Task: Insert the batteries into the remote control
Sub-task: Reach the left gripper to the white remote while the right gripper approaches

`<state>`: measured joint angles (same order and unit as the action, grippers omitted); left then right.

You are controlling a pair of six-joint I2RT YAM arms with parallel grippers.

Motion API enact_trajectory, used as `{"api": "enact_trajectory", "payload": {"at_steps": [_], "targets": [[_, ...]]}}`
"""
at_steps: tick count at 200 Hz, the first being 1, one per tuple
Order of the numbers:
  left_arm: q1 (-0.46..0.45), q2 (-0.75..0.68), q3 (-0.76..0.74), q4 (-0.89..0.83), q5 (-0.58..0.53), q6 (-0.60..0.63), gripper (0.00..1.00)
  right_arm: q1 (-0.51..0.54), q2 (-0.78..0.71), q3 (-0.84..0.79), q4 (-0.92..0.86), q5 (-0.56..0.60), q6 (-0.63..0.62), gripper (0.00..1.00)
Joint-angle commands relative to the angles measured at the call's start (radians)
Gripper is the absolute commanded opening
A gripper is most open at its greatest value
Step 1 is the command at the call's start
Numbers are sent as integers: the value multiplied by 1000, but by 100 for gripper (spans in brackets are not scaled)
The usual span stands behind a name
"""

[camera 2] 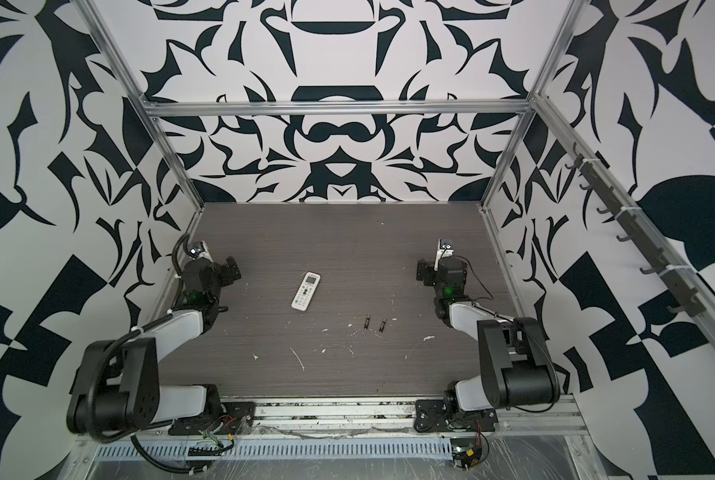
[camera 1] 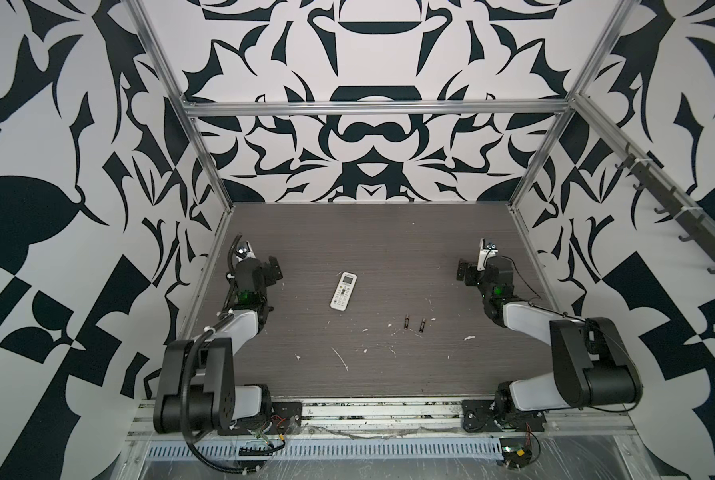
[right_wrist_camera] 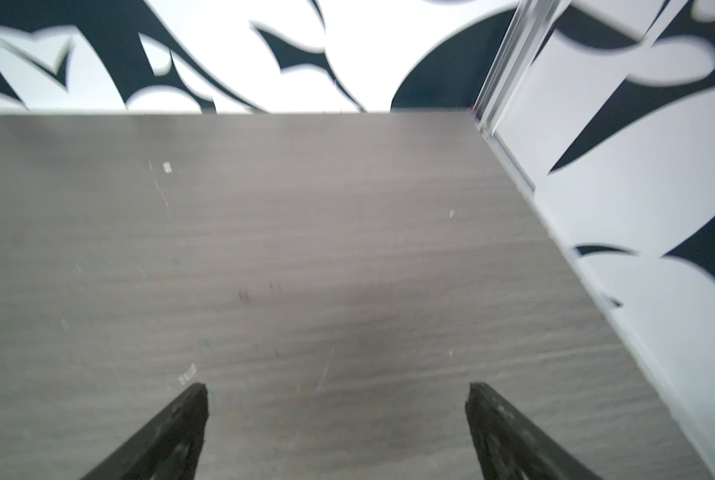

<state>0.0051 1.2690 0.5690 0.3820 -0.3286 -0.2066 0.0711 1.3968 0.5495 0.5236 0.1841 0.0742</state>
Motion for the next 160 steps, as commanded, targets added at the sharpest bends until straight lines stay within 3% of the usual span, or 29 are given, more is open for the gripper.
{"api": "enact_trajectory", "payload": {"at_steps": [1,20,43,83,110,160], "targets": [[-23,-76,104,-415,4,-151,99,23,-65,89,-166,96,134,100],[-39,-72,210,-645,101,-249,99,53,-28,279,-461,95,188,100],[-116,-34,291,-757,228,-311,99,94,49,468,-739,22,195,100],[-327,200,562,-1006,315,-357,99,146,40,546,-916,-189,253,100],[-440,370,754,-1143,316,-330,99,206,-7,561,-1041,-237,214,100],[-525,641,987,-1334,291,-276,99,248,-90,534,-1119,-343,222,98]]}}
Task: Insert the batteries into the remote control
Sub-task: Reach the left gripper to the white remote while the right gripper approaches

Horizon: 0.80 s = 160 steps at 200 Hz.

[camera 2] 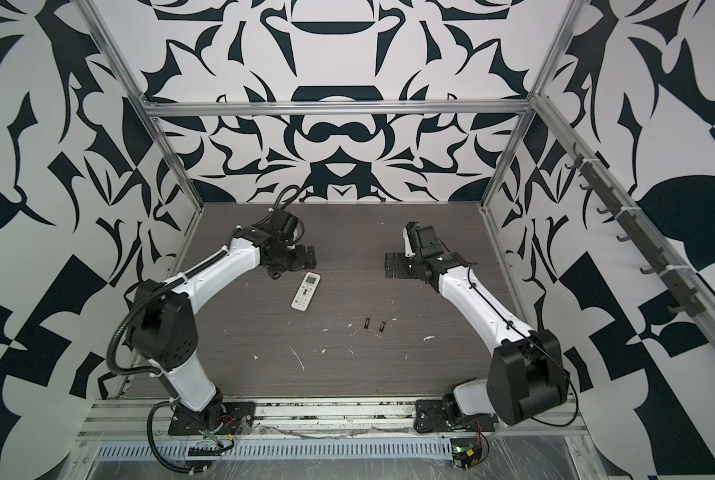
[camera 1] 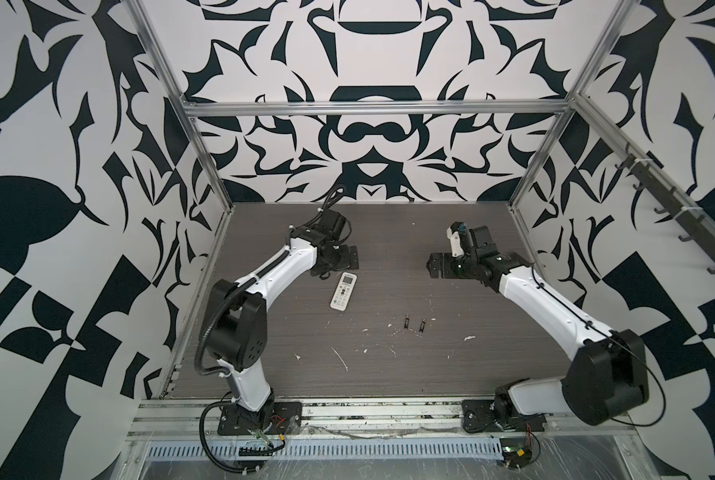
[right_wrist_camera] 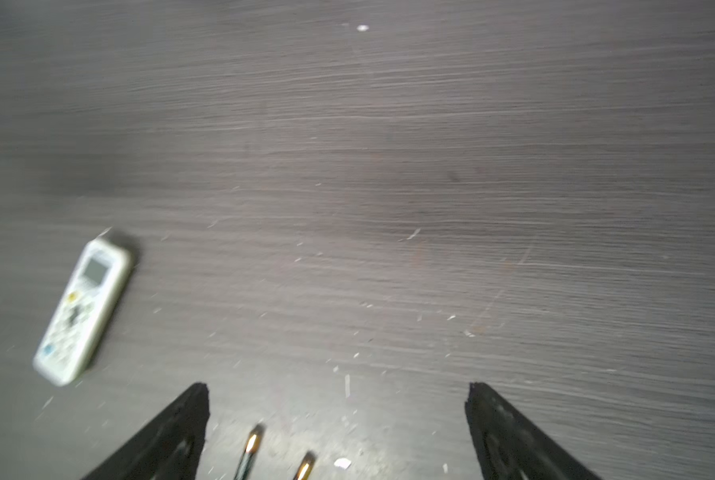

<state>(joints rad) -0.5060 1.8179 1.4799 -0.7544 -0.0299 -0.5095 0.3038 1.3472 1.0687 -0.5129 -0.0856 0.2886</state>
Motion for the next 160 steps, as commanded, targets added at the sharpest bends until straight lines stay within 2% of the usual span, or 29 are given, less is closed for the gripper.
{"api": "enact_trajectory", "payload": {"at_steps": [1,83,156,160], "targets": [[-15,95,80,-199,-9,28,99,18,-41,15,-83,-75,7,98],[-52,284,181,-221,-42,46,100,49,-39,-9,-69,-129,19,94],[-67,382,264,-246,-88,42,86,59,-21,5,-64,-134,24,91],[-69,387,268,-248,-92,43,82,59,-20,6,-63,-134,23,91]]}}
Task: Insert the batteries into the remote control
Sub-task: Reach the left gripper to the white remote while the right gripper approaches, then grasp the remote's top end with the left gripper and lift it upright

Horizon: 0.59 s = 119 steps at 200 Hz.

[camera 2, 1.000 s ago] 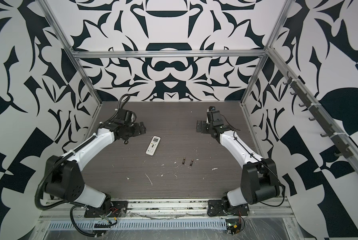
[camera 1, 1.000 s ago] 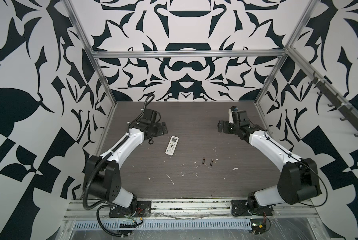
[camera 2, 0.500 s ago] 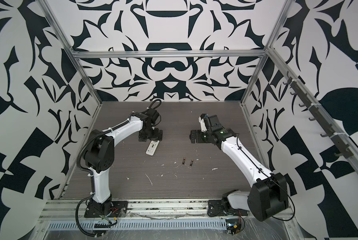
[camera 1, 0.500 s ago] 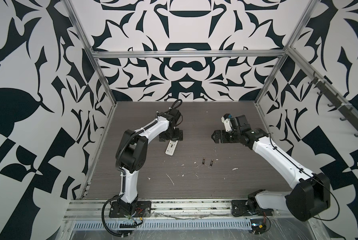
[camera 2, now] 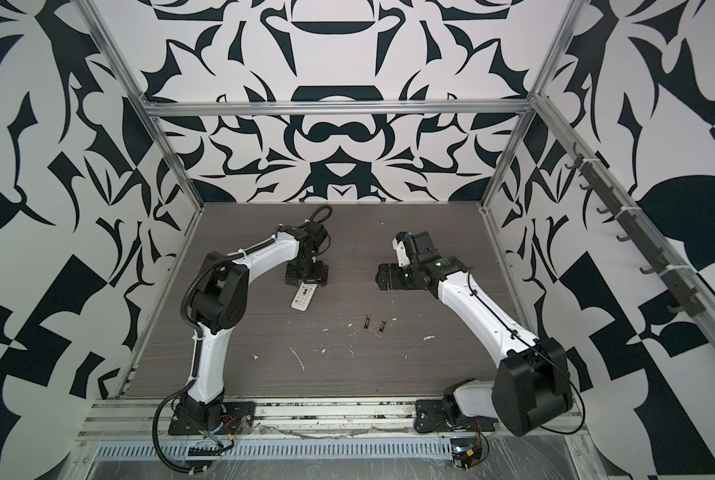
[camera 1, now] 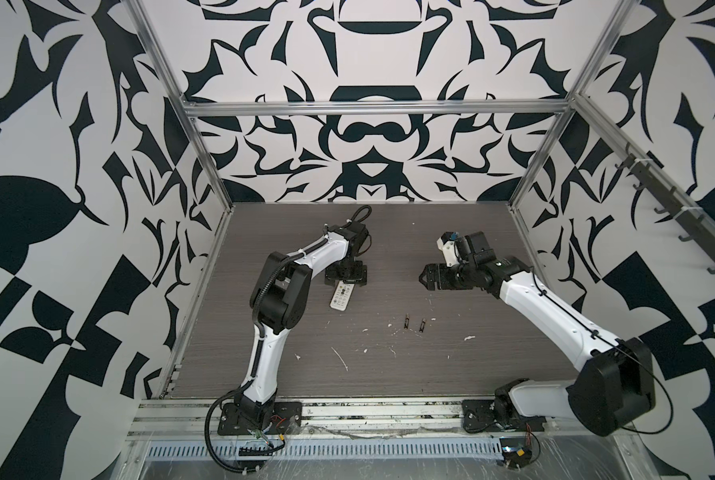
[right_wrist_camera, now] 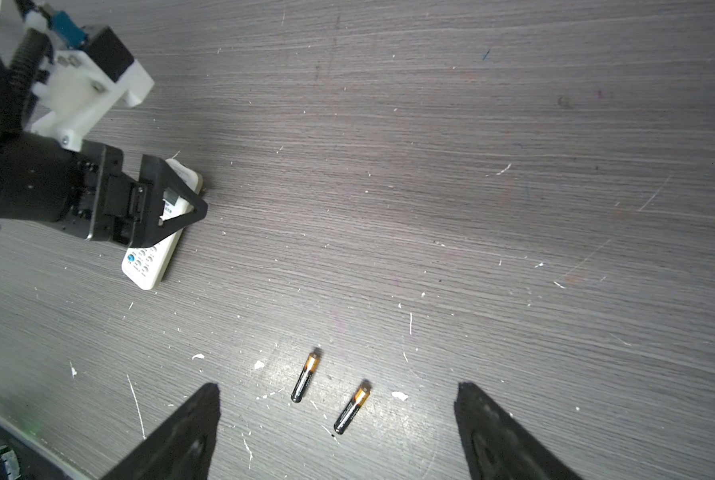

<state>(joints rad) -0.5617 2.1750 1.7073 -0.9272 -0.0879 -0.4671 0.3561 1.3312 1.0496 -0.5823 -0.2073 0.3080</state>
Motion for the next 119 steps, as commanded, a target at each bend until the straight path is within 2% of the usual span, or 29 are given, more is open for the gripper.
{"api": "enact_trajectory", "payload": {"at_steps": [1,42,67,119], "targets": [[-13,31,42,-76,-34,1,81,7,-4,25,7,-13,4,91],[-24,60,57,-92,-71,-1,68,9,-3,32,3,-14,4,92],[-30,65,58,-88,-81,-10,53,13,-7,32,2,-18,0,94],[-37,25,28,-60,-65,-15,32,25,-23,42,1,-20,-6,94]]}}
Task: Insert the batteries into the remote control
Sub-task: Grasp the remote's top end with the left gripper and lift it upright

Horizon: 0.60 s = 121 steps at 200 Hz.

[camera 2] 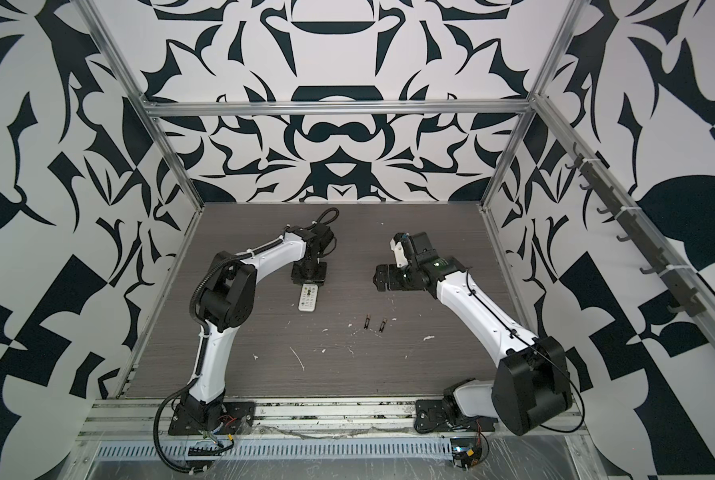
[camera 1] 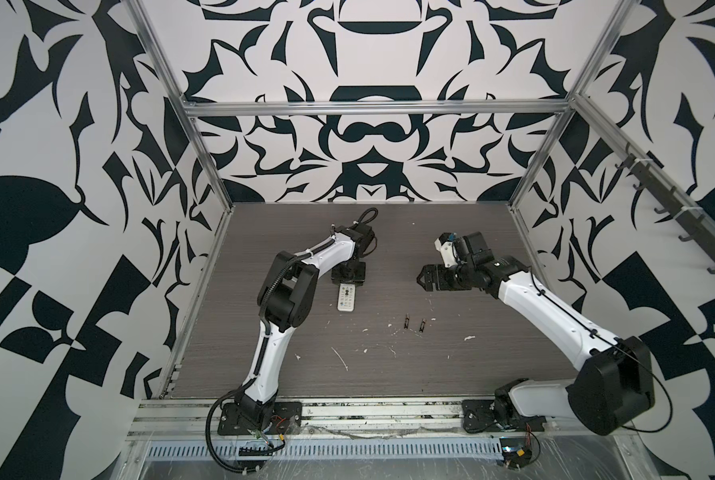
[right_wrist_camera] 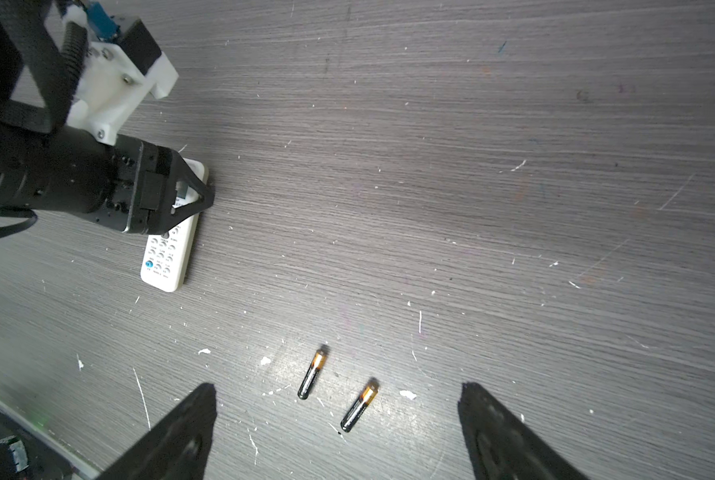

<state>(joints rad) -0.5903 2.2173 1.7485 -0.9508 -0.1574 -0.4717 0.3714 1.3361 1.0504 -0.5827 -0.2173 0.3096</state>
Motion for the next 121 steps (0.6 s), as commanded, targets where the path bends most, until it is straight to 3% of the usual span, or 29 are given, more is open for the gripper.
{"api": "enact_trajectory", "payload": {"at_steps": [1,38,74,121], "targets": [[-8,-21,-14,-34,7,-10,31,10,-29,44,1,-13,-8,94],[20,-218,-168,161,175,-7,27,46,-72,89,22,-91,-46,93],[118,-448,-362,371,507,-24,28,167,-186,75,147,-177,-135,96],[225,-701,-572,652,1019,-79,25,292,-231,131,201,-163,-188,100]]}}
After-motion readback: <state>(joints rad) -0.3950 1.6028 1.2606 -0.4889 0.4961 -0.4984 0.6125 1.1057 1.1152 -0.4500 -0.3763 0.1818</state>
